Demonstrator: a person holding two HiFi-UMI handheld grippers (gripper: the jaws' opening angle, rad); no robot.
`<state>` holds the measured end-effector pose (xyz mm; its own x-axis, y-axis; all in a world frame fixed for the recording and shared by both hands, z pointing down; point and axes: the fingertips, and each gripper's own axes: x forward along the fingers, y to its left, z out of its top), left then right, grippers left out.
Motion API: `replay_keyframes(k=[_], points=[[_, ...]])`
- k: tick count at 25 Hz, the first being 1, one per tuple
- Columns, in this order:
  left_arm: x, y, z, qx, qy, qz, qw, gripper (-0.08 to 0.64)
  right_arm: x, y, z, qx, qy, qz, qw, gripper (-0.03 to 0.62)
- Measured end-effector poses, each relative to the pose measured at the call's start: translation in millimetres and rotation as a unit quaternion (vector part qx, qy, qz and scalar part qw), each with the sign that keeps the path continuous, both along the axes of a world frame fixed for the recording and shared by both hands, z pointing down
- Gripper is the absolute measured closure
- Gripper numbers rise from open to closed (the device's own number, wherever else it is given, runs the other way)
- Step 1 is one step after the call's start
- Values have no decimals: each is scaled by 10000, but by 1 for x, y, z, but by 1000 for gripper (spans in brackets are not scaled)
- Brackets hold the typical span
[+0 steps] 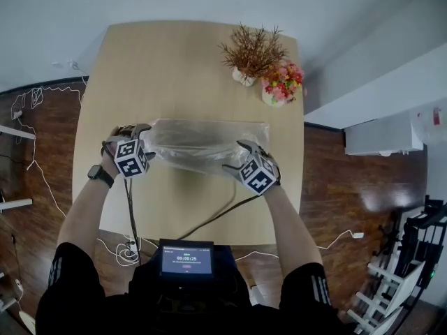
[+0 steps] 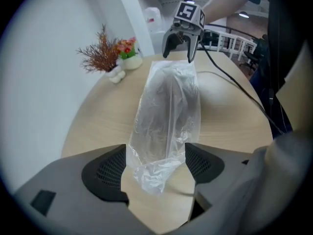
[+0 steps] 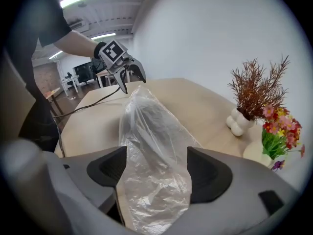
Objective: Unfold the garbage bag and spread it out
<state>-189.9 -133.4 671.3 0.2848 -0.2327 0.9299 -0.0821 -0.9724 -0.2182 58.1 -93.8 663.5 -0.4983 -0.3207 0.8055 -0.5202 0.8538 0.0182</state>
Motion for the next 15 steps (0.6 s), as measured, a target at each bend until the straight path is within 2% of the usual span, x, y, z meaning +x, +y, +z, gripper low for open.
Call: replay_keyframes(k=[6,9,12,15], points=[[-9,0,-34,627,362,-389,9966,181,-1,6,-43,520,-153,469,9974,172],[-11,7,-51,680,602,-619,9939,185,-3,16,-64,734,-211,673,9948,176],[-13,14,-73,914,833,-632,9903,230,-7,28,-89,978,-260,828,9914,179],[-17,21,-87,1114,937,-628,9873,235,-12,42,-110,1163,-306,900,9887,184]])
